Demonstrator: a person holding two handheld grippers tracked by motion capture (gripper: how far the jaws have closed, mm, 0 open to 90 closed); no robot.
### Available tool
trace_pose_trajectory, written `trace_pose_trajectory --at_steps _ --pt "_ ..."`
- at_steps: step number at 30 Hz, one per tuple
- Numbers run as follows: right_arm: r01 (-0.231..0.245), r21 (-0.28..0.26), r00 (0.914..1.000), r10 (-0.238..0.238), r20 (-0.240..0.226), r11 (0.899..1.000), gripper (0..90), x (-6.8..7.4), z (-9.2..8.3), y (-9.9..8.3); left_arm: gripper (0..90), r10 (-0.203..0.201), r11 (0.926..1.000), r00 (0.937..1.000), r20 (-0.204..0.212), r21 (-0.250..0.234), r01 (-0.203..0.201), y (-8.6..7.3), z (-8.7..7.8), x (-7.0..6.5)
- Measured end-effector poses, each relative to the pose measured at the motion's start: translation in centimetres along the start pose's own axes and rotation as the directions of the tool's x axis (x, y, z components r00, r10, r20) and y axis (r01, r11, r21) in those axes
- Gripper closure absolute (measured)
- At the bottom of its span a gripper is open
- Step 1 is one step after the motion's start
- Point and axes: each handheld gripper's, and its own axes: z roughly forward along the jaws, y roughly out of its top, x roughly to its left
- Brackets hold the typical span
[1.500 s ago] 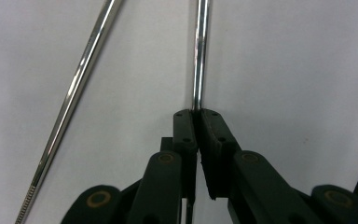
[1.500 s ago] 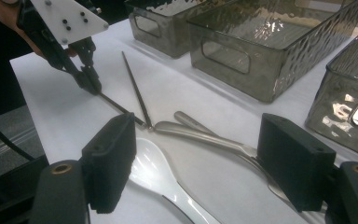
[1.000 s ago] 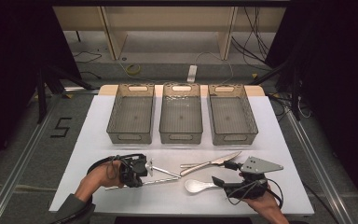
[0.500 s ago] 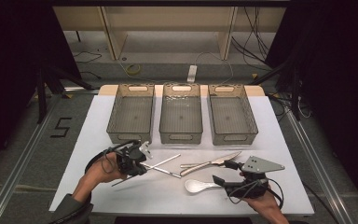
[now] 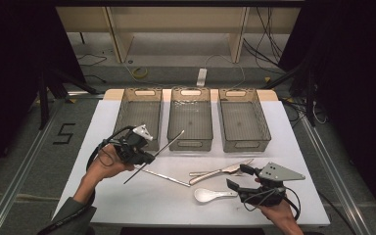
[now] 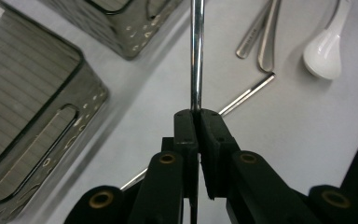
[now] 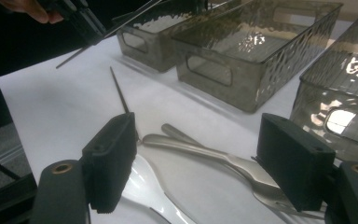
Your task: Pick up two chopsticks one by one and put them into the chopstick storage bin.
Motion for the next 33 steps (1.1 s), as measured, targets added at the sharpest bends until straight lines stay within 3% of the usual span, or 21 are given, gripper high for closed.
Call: trace_pose_trajectory --at_steps 5,8,11,15,19,25,27,31,33 --pt "-0.013 -0.023 0.9999 0.014 0.011 1.0 29.2 -0.1 -0.2 0.0 85.3 -0.048 0.9984 0.9988 -0.014 -0.03 0.047 0.3 -0.3 1.5" --pt "-0.02 -0.025 0.9997 0.02 0.013 0.999 29.2 -0.2 -0.3 0.0 85.3 -0.075 0.9953 0.9959 -0.05 -0.066 0.072 0.8 -0.9 2.2" --pt "-0.018 -0.03 0.9997 0.018 0.016 0.999 29.3 -0.2 -0.3 0.0 85.3 -0.088 0.9924 0.9944 -0.059 -0.092 0.083 1.4 -1.3 3.0" --pt "-0.023 -0.035 0.9996 0.023 0.019 0.999 29.3 -0.3 -0.4 0.0 85.2 -0.092 0.9903 0.9901 -0.106 -0.113 0.08 2.5 -1.8 3.6" --pt "-0.027 -0.038 0.9994 0.027 0.02 0.999 29.3 -0.3 -0.4 0.0 85.2 -0.128 0.9799 0.9814 -0.143 -0.171 0.103 3.1 -2.7 4.9" --pt "-0.027 -0.037 0.9994 0.028 0.02 0.999 29.3 -0.3 -0.4 0.0 85.2 -0.172 0.9701 0.9671 -0.187 -0.202 0.134 3.8 -3.5 6.6" --pt "-0.03 -0.037 0.9994 0.031 0.018 0.999 29.3 -0.3 -0.4 0.0 85.2 -0.18 0.9699 0.9645 -0.193 -0.199 0.141 4.0 -3.7 7.2" --pt "-0.03 -0.038 0.9994 0.03 0.016 0.999 29.3 -0.3 -0.4 0.0 85.2 -0.221 0.9566 0.9513 -0.215 -0.238 0.169 4.2 -4.3 8.5" --pt "-0.031 -0.038 0.9994 0.031 0.014 0.999 29.3 -0.3 -0.4 0.0 85.2 -0.227 0.9566 0.9459 -0.231 -0.235 0.172 4.3 -4.3 9.0"
